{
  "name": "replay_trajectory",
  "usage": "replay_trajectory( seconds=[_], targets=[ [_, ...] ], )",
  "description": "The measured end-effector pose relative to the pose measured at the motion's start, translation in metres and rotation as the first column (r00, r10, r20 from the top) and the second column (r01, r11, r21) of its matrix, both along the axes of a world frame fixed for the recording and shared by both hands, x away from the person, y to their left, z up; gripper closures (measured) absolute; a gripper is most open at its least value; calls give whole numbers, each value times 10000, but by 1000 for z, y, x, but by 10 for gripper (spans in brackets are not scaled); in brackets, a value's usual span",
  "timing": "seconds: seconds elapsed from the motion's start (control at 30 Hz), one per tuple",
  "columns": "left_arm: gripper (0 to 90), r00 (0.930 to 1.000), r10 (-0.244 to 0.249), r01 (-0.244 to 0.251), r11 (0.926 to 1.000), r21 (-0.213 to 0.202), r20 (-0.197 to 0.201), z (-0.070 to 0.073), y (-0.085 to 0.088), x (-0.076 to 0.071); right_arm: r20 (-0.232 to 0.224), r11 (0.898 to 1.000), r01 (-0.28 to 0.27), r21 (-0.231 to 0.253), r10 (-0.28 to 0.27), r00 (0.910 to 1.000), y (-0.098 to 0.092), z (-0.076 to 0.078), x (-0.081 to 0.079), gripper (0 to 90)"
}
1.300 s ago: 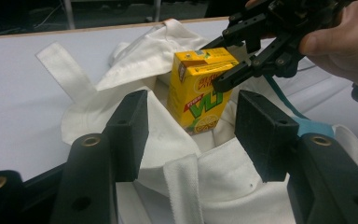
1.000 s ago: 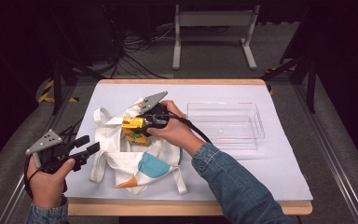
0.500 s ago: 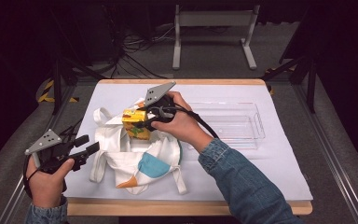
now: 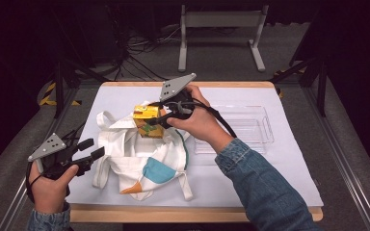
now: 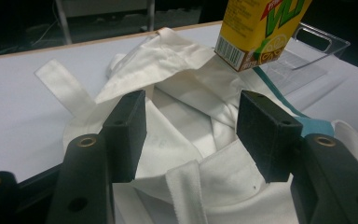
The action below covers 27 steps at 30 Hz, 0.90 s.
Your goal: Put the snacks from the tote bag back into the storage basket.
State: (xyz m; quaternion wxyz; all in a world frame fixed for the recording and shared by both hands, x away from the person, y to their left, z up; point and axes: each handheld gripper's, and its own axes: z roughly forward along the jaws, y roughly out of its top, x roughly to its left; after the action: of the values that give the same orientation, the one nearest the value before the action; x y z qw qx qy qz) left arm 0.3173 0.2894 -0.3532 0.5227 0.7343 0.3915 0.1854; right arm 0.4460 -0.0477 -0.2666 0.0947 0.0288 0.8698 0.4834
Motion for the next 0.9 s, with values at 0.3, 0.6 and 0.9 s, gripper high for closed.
replay_trajectory(
  seconds=[0.3,0.6,0.9],
  targets=[
    [414,9975,-528,543,9980,-313,468,-8,2,5,95,9994,-123,325,120,9999,-31,15,3,512],
    [409,9957,-528,565,9973,-475,758,-13,6,8,184,9997,-18,225,14,9998,-63,25,8,512],
    [409,9959,-485,517,9978,-411,761,-13,5,7,204,9994,351,82,-352,9992,-98,27,9,512]
  ],
)
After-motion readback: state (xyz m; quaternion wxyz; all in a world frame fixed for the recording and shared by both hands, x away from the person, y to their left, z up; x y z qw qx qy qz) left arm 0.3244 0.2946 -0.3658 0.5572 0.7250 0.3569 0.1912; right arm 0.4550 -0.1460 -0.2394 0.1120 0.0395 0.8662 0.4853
